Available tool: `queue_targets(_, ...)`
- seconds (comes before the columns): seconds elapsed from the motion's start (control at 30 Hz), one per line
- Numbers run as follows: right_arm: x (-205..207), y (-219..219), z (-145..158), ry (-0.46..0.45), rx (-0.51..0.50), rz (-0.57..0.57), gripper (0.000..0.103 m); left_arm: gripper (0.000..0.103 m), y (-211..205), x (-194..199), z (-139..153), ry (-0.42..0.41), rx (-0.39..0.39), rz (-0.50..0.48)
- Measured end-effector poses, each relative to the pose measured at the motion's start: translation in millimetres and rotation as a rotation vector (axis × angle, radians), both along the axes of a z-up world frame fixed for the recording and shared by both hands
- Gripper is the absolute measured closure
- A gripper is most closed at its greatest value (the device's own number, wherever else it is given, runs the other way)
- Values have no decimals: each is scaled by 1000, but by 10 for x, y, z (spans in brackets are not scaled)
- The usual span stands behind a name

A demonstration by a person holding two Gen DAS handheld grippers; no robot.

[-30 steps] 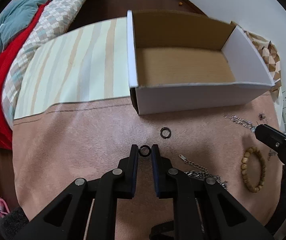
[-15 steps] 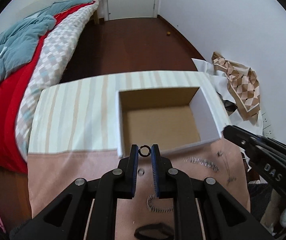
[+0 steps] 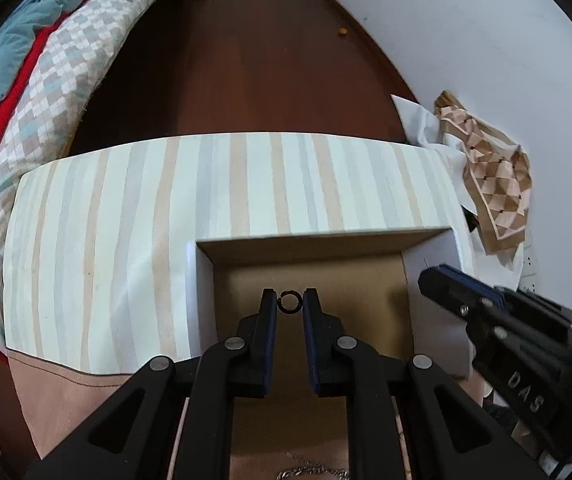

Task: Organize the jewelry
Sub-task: 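Carry the black ring into the white box and open the left gripper, then raise the left gripper out of the box and back over the table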

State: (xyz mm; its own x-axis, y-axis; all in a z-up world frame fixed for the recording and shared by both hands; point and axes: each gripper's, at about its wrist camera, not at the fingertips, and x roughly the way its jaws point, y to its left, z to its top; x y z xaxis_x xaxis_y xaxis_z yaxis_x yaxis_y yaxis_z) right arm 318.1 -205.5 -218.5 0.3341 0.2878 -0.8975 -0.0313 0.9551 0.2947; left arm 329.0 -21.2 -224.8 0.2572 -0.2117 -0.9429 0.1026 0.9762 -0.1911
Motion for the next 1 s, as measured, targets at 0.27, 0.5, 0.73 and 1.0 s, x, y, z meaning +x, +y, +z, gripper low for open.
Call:
queue_targets(0.27, -17, -88, 56, 11, 41, -28, 58, 84, 54, 44, 209, -24, -6, 33)
queue_targets(0.5, -251, -140, 287, -39, -39, -60, 39, 34, 203, -152, 515, -125, 58, 80)
queue_targets(0.73, -568, -64, 321, -55, -253, -82, 7, 6, 391, -603, 590, -205, 195, 131)
queue_targets(1.0, -911, 46, 496, -102, -296, -81, 0, 0, 454, -951, 720, -261, 241, 132)
